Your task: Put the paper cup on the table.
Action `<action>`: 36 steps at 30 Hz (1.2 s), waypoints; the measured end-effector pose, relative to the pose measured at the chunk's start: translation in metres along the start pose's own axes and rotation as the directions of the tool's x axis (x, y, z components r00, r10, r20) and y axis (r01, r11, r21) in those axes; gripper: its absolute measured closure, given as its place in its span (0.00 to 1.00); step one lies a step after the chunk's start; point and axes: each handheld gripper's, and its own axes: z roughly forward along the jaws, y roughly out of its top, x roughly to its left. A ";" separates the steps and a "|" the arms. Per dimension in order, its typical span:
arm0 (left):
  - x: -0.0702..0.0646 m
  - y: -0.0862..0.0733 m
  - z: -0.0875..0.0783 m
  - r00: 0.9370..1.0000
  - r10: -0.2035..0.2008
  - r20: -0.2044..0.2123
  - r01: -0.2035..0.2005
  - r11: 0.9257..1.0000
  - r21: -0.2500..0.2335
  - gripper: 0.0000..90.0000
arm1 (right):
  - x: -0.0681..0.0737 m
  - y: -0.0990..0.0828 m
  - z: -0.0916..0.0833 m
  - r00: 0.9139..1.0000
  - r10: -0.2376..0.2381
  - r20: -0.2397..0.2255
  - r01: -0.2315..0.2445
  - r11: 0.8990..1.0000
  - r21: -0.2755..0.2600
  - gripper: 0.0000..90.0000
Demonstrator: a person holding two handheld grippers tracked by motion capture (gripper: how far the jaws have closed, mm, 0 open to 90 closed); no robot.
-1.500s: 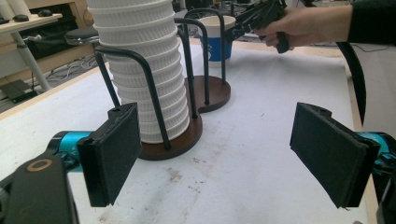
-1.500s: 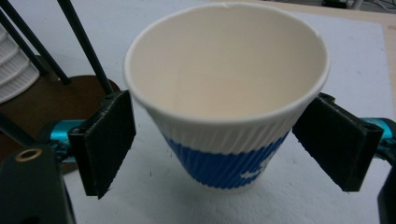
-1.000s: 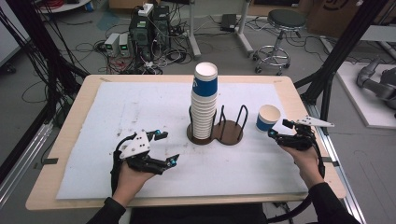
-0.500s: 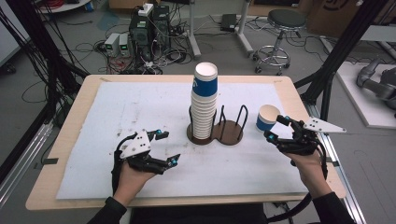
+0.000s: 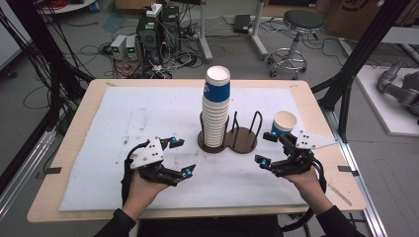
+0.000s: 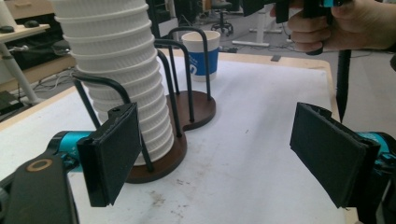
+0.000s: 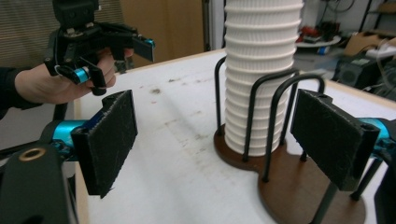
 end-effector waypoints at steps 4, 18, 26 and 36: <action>0.001 -0.001 0.000 1.000 -0.006 -0.011 0.006 1.000 -0.011 0.18 | 0.004 0.001 0.002 0.999 -0.017 -0.033 0.017 1.000 0.003 0.17; 0.012 -0.009 -0.014 0.997 -0.020 -0.075 0.017 0.999 -0.041 0.18 | 0.013 -0.004 -0.006 1.000 0.004 -0.021 -0.004 1.000 0.005 0.17; 0.010 -0.009 -0.012 0.998 -0.029 -0.059 0.026 0.999 -0.037 0.18 | 0.008 -0.004 -0.008 0.999 -0.013 0.048 0.013 1.000 -0.006 0.17; 0.010 -0.012 -0.018 0.997 -0.038 -0.067 0.036 0.999 -0.037 0.18 | 0.003 -0.006 -0.004 0.997 -0.025 0.071 0.025 1.000 0.002 0.17</action>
